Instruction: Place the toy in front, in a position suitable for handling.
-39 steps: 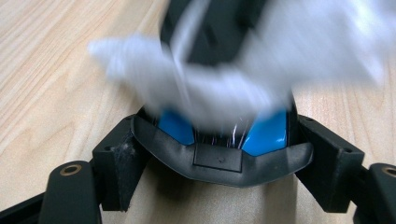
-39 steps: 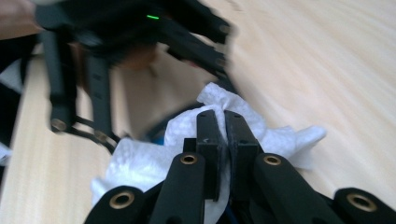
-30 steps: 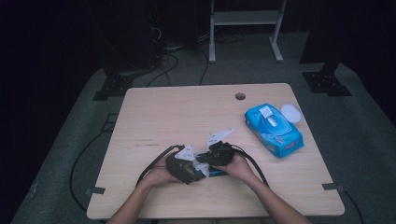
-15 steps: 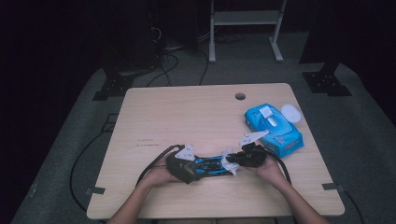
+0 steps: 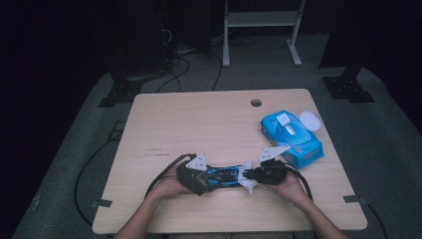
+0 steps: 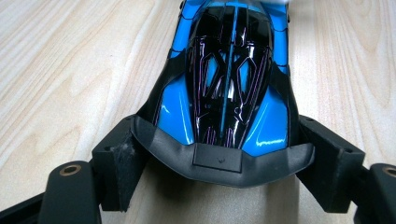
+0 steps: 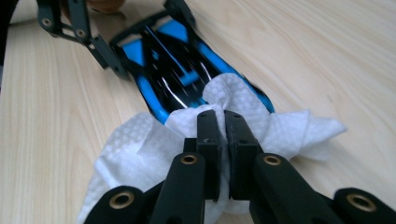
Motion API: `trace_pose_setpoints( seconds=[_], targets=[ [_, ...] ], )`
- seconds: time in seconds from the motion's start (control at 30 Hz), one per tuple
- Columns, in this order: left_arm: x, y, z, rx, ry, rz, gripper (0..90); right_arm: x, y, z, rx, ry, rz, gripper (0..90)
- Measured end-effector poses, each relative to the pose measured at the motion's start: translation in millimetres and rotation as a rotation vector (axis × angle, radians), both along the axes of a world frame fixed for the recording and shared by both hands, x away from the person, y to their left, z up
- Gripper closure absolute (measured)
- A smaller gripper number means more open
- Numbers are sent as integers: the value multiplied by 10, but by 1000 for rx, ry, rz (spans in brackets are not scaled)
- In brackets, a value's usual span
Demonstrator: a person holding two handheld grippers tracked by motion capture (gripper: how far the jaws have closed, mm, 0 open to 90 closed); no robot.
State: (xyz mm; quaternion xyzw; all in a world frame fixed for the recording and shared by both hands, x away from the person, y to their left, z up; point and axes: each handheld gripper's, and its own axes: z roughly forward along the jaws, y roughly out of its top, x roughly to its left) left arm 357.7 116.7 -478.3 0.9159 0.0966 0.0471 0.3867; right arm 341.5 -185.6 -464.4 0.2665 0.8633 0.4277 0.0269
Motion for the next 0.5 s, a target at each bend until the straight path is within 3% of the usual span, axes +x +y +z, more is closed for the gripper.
trace_pose_setpoints(
  seconds=[0.17, 0.27, 0.33, 0.5],
  targets=[
    [11, -28, 15, 17, 3, -4, 234, 3, 65, 30, 0, -4, 3, 851],
    [12, -29, 13, 14, 6, -4, 234, 88, 309, 92, 7, -43, 31, 851],
    [14, -22, 14, 14, 6, -4, 234, 152, 372, 107, 3, -55, 31, 851],
    [17, -23, 16, 16, 2, -7, 235, 227, 259, 66, 2, -41, -3, 851]
  ],
)
